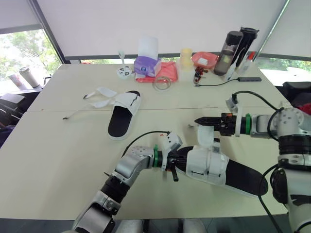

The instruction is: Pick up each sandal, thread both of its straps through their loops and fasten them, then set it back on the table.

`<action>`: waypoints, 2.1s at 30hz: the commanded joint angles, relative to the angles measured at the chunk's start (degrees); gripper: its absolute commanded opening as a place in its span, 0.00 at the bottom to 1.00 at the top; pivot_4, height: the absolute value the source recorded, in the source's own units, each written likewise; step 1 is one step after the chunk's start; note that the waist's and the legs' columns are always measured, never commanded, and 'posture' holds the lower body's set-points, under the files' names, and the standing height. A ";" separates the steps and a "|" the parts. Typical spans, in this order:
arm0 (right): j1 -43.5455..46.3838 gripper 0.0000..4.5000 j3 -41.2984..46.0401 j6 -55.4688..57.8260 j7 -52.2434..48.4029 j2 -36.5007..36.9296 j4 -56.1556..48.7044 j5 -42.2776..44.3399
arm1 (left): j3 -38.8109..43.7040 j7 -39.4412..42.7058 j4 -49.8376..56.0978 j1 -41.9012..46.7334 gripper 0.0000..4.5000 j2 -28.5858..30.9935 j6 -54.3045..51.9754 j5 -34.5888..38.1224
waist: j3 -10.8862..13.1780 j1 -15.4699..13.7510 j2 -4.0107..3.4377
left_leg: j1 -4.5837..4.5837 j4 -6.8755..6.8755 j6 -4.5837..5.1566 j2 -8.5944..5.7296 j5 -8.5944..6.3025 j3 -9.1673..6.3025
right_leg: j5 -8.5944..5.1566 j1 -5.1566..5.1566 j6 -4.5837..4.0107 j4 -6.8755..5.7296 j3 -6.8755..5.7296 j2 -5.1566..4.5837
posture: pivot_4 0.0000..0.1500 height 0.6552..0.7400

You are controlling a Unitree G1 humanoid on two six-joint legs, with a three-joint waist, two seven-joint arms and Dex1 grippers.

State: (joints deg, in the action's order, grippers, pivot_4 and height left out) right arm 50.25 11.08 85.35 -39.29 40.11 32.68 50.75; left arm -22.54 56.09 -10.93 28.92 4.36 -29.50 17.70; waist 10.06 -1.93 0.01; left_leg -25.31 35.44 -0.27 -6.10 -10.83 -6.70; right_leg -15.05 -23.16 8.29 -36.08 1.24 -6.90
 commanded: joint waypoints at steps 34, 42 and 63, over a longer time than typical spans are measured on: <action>-30.91 0.01 -14.20 -146.30 -2.28 10.51 -26.81 -69.61 | 1.66 -1.60 -0.31 -1.34 0.00 1.73 -0.18 -0.11 | 0.00 1.30 0.00 | 0.56 -0.13 -0.09 0.01 0.04 0.00 | 0.12 0.45 0.24 -0.08 0.02 0.05 | 1.00 1.00; -32.32 0.01 -11.38 -156.11 10.51 9.07 -26.01 -87.25 | 1.65 -0.85 -0.45 -0.75 0.00 1.58 -1.62 0.71 | 0.00 1.23 0.01 | 0.92 -0.26 -0.12 0.01 0.05 -0.01 | 0.08 0.75 0.21 -0.05 0.07 0.06 | 1.00 1.00; -35.70 0.99 -7.68 -158.76 37.07 11.12 -32.82 -98.73 | 3.54 -1.37 -0.95 -0.16 0.00 0.67 -4.26 2.10 | 0.00 1.30 0.01 | 0.98 -0.29 -0.22 0.02 0.12 -0.01 | -0.03 0.75 -0.01 -0.12 0.17 0.10 | 1.00 1.00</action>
State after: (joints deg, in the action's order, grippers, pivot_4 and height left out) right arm 14.99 2.87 -72.70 -3.18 50.34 1.71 -50.16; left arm -19.36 54.87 -11.29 28.72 4.93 -33.40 19.79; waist 10.06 -0.63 0.02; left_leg -24.33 35.15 -0.48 -6.08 -10.71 -6.70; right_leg -15.08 -22.40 8.29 -36.20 1.41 -6.81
